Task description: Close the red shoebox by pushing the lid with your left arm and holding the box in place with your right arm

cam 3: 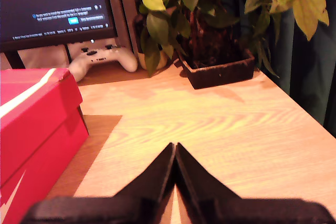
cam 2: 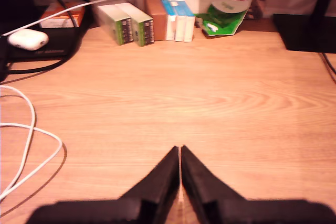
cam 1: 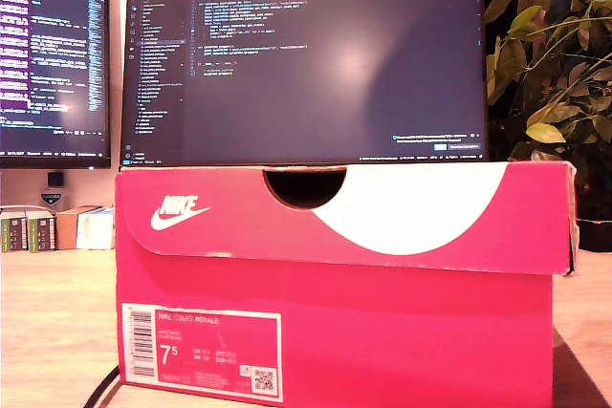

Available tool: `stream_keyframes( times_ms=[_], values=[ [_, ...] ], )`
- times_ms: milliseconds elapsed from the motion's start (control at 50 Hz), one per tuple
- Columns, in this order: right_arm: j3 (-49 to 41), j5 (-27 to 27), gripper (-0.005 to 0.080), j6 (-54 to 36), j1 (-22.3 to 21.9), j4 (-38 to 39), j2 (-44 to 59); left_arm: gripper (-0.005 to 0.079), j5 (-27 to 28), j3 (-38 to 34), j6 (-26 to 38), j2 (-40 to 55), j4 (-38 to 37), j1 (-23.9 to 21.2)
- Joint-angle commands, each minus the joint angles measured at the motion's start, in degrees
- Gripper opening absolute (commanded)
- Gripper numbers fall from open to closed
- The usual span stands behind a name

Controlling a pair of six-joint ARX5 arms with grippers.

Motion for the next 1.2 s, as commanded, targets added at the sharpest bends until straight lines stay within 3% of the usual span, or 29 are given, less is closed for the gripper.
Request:
stream_keyframes(
  times_ms=[0, 580, 940, 1180],
  values=[
    [-0.76, -0.09, -0.0011, 0.00, -0.17, 0.37, -0.35, -0.0019, 0.13, -1.68, -0.09, -0.48, 0.24, 0.20],
    [-0.76, -0.09, -0.0011, 0.00, -0.17, 0.37, -0.35, -0.0019, 0.15, -1.68, -0.09, -0.48, 0.46, 1.79],
    [-0.76, -0.09, -0.0011, 0.00, -0.17, 0.37, -0.35, -0.0019, 0.70, -3.26, -0.57, 2.73, 9.62, 2.34],
    [-0.76, -0.09, -0.0011, 0.00, -0.17, 0.37, -0.35, -0.0019, 2.58, -4.02, -0.61, 2.73, 8.96, 2.34]
  ],
)
